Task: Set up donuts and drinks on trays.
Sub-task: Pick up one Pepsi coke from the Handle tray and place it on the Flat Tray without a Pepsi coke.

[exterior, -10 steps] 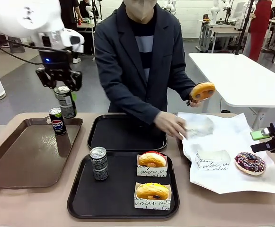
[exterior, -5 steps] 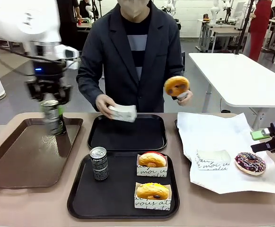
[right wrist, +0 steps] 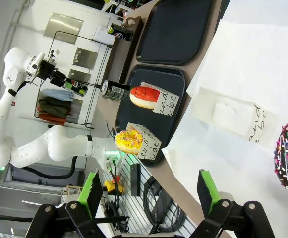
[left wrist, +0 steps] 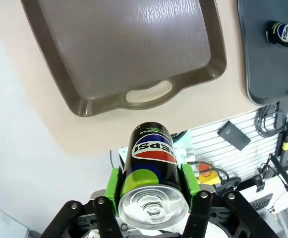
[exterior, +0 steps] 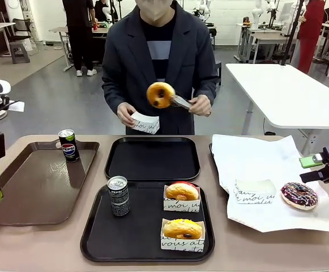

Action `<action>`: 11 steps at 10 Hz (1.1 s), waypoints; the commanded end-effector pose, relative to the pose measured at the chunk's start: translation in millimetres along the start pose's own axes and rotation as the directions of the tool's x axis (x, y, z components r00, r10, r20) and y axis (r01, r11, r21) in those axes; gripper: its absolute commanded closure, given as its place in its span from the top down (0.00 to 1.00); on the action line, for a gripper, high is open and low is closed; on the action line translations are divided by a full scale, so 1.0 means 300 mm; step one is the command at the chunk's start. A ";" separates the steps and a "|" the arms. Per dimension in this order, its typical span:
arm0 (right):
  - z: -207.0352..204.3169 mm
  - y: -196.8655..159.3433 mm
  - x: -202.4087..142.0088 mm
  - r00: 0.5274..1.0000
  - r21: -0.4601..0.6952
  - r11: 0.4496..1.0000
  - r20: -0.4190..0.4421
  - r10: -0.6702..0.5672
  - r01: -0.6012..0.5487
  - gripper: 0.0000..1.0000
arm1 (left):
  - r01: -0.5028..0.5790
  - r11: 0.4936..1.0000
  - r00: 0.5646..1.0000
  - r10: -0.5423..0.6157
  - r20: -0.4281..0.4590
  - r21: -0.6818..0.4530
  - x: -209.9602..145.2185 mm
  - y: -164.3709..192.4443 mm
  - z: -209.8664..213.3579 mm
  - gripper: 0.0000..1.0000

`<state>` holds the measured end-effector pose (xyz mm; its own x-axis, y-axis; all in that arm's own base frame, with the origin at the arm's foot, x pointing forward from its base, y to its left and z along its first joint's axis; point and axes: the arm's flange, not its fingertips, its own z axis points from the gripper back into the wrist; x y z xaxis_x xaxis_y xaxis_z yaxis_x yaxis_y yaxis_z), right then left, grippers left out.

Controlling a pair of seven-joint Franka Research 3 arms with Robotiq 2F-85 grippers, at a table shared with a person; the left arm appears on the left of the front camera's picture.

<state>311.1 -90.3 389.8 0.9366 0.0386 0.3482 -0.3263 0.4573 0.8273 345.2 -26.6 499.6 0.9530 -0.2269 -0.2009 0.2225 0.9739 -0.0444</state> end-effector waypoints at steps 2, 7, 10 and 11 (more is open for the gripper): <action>-0.010 -0.005 0.007 1.000 0.023 1.000 0.022 0.015 -0.015 1.00 | 0.000 1.000 1.000 0.000 0.000 0.000 0.000 0.000 0.000 0.58; -0.010 -0.005 0.007 1.000 0.023 1.000 0.022 0.015 -0.015 1.00 | -0.003 1.000 1.000 0.003 0.001 0.003 0.014 -0.004 -0.009 0.58; -0.010 -0.005 0.007 1.000 0.023 1.000 0.022 0.015 -0.015 1.00 | 0.041 0.998 0.996 -0.045 0.074 0.048 0.072 -0.166 0.081 0.58; -0.010 -0.005 0.007 1.000 0.023 1.000 0.022 0.015 -0.015 1.00 | 0.073 0.996 0.994 -0.077 0.072 0.059 0.119 -0.227 0.130 0.58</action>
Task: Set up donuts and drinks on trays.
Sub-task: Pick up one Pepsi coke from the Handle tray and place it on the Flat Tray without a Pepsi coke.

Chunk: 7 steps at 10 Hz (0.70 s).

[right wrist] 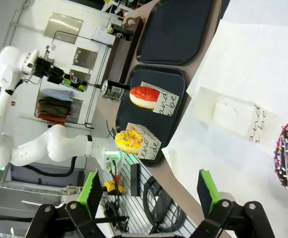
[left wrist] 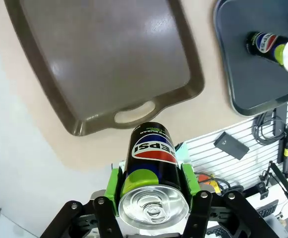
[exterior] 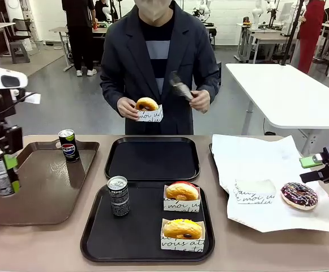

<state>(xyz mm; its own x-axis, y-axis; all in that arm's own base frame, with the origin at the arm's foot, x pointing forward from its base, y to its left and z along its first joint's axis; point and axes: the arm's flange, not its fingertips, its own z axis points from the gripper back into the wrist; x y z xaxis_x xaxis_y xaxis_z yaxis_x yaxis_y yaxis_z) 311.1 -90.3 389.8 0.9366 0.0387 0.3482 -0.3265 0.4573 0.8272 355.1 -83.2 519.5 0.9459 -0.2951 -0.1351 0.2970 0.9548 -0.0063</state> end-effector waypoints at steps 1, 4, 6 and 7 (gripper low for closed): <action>-0.010 -0.005 0.007 1.000 0.023 1.000 0.022 0.015 -0.015 1.00 | 0.031 0.999 0.999 -0.031 0.013 0.019 0.104 -0.099 0.083 0.58; -0.010 -0.005 0.007 1.000 0.023 1.000 0.022 0.015 -0.015 1.00 | 0.116 0.992 0.993 -0.118 0.031 0.048 0.239 -0.273 0.107 0.58; -0.010 -0.005 0.007 1.000 0.023 1.000 0.022 0.015 -0.015 1.00 | 0.142 0.988 0.987 -0.146 0.072 0.054 0.382 -0.338 0.124 0.58; -0.010 -0.005 0.007 1.000 0.023 1.000 0.022 0.015 -0.015 1.00 | 0.148 0.988 0.985 -0.152 0.088 0.047 0.445 -0.360 0.128 0.58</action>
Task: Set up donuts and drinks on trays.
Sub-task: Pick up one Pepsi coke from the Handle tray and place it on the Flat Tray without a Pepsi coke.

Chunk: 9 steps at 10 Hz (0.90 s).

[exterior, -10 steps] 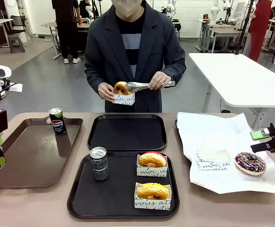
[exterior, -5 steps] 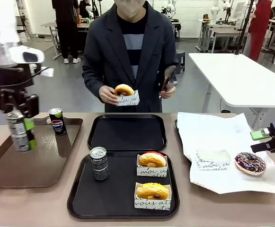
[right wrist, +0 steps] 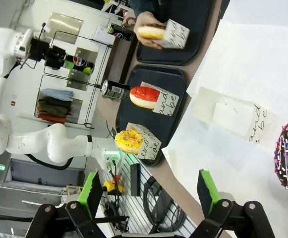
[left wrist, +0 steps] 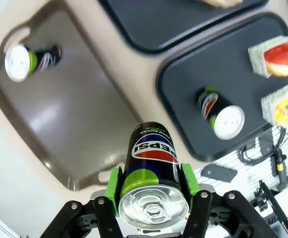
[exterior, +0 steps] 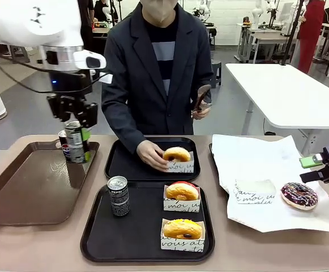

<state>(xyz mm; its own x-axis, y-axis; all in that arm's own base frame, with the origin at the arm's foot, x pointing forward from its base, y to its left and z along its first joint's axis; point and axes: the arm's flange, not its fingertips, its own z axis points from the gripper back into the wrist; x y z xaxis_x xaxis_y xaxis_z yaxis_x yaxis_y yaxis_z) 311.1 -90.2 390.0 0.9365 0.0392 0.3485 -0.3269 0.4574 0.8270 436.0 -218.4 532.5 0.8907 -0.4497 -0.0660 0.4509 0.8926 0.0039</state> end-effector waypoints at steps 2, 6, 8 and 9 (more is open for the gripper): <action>-0.010 -0.005 0.007 1.000 0.023 1.000 0.023 0.014 -0.015 1.00 | 0.001 1.000 0.997 -0.001 0.077 0.004 0.175 -0.021 0.021 0.58; -0.010 -0.005 0.007 1.000 0.023 1.000 0.023 0.014 -0.015 1.00 | 0.026 1.000 0.997 -0.025 0.076 -0.009 0.278 -0.025 -0.025 0.58; -0.010 -0.005 0.007 1.000 0.023 1.000 0.023 0.014 -0.015 1.00 | 0.082 0.996 0.996 -0.081 0.047 -0.032 -0.006 0.024 -0.025 0.58; -0.010 -0.005 0.007 1.000 0.023 1.000 0.023 0.014 -0.015 1.00 | 0.136 0.989 0.990 -0.134 0.042 -0.049 -0.163 0.035 -0.045 0.58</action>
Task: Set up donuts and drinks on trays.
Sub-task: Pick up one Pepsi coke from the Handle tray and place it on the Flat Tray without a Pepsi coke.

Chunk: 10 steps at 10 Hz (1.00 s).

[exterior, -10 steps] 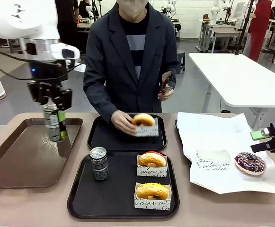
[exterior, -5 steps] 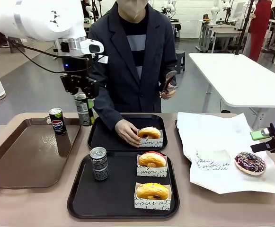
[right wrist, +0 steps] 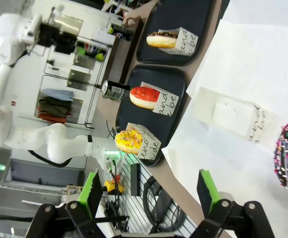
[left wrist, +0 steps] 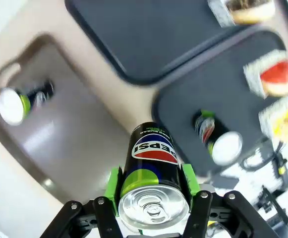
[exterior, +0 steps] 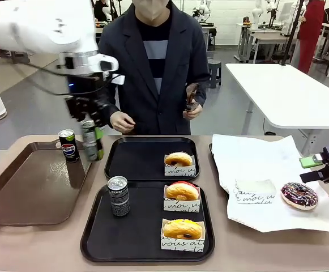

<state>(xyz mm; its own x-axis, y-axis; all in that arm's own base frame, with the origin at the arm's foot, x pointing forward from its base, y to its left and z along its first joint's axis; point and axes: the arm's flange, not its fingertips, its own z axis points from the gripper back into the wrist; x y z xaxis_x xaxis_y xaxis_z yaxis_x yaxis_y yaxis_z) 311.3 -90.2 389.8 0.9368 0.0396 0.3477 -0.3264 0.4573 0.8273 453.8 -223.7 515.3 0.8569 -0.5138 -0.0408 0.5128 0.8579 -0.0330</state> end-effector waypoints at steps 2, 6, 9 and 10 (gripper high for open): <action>-0.009 -0.005 0.006 1.000 0.023 1.000 0.023 0.015 -0.015 1.00 | 0.105 0.994 0.995 -0.104 0.008 -0.032 -0.340 -0.012 -0.014 0.58; -0.009 -0.005 0.006 1.000 0.023 1.000 0.023 0.015 -0.015 1.00 | 0.070 0.997 0.997 -0.069 0.036 -0.015 -0.263 -0.018 0.028 0.58; -0.009 -0.005 0.006 1.000 0.023 1.000 0.023 0.015 -0.015 1.00 | -0.010 1.000 0.995 0.010 0.102 -0.007 -0.024 -0.035 0.064 0.58; -0.009 -0.005 0.006 1.000 0.023 1.000 0.023 0.015 -0.015 1.00 | -0.022 0.999 0.996 0.025 0.085 -0.043 0.096 -0.036 0.059 0.58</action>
<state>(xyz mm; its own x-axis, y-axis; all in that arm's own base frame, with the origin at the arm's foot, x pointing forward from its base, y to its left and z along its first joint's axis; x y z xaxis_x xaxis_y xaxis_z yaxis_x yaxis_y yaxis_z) 311.3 -90.1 390.0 0.9365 0.0401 0.3483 -0.3272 0.4572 0.8270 441.2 -225.1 527.8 0.8523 -0.5210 0.0466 0.5230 0.8493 -0.0721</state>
